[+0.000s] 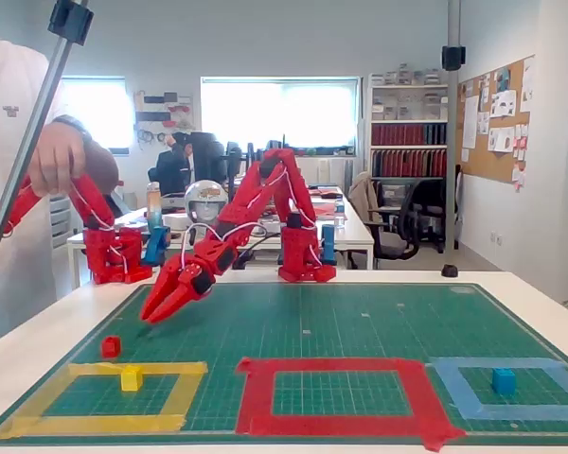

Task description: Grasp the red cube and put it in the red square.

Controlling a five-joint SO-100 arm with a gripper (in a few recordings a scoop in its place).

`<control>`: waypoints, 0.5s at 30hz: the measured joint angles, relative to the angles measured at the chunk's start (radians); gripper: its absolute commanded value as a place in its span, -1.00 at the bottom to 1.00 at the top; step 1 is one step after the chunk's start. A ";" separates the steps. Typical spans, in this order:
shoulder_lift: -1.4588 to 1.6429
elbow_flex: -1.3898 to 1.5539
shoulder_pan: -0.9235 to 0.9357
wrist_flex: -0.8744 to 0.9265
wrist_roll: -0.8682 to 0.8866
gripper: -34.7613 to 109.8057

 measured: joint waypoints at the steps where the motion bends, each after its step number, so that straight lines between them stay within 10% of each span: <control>1: -0.011 -0.006 0.000 0.000 -0.005 -0.42; 15: -0.176 -0.204 0.002 -0.003 -0.014 -0.28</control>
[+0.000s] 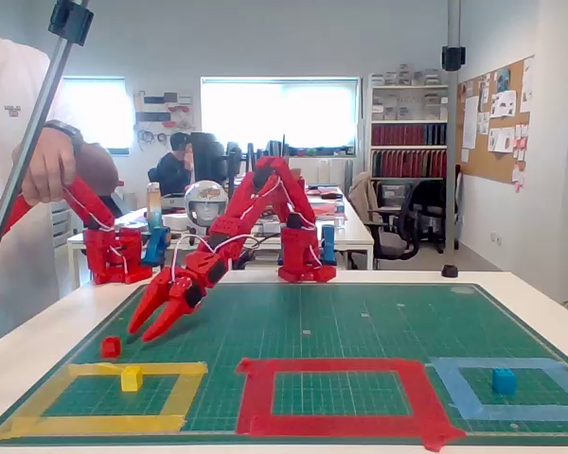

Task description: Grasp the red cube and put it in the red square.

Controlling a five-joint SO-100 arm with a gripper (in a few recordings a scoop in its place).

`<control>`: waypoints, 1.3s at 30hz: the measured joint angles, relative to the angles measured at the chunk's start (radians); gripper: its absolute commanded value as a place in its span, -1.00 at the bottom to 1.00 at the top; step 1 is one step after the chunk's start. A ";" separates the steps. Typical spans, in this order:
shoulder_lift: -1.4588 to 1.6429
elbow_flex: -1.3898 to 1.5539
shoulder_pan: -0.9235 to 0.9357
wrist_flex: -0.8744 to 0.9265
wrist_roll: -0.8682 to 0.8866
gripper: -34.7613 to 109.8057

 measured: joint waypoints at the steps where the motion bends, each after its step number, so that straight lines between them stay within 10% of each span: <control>1: 0.000 -0.008 0.000 0.000 0.000 -0.28; 39: -0.218 -0.247 0.034 0.000 0.000 -0.19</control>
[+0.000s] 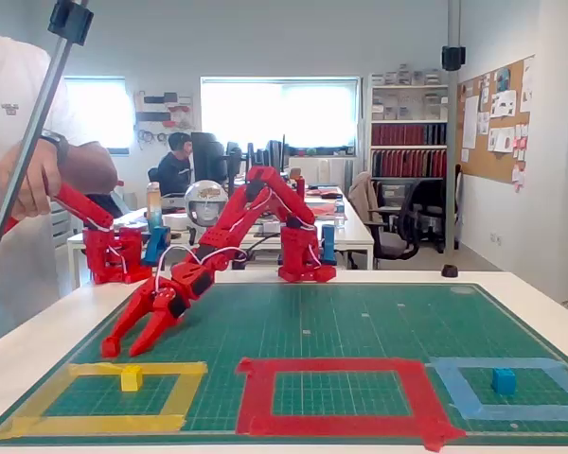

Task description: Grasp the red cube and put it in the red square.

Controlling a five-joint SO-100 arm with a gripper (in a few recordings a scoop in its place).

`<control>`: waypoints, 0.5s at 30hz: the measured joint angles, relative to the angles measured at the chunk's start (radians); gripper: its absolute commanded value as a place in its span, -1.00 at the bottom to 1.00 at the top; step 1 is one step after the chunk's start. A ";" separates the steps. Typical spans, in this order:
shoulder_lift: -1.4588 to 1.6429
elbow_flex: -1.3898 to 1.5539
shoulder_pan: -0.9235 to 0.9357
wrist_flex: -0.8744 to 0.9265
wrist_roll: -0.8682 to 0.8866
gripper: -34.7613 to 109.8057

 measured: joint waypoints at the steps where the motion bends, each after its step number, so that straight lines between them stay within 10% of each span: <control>1: -0.008 -0.012 0.000 0.000 0.005 -0.19; 15: -0.069 -0.089 0.000 -0.002 0.005 -0.19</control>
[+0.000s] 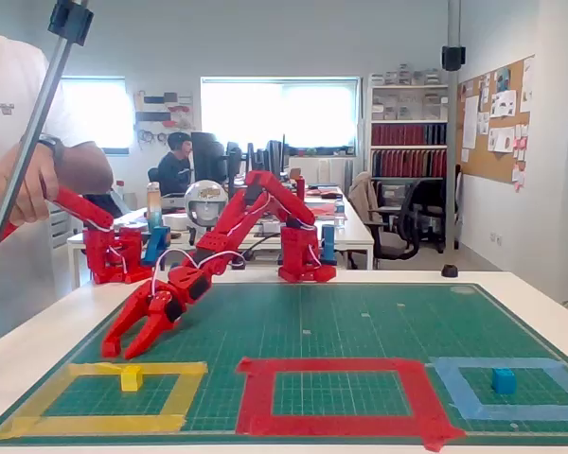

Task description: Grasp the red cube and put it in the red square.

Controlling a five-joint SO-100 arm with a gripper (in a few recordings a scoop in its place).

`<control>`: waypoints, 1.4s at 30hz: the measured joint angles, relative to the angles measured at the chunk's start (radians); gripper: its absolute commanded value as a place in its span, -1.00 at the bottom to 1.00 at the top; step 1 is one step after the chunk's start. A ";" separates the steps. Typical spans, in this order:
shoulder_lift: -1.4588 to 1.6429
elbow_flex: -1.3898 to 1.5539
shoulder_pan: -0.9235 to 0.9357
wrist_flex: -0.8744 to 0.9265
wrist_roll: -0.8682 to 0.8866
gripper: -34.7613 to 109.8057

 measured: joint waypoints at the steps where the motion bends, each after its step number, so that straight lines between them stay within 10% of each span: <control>1: -0.005 -0.009 0.000 0.000 0.000 -0.19; 42: -0.089 -0.110 -0.002 -0.002 0.118 -0.28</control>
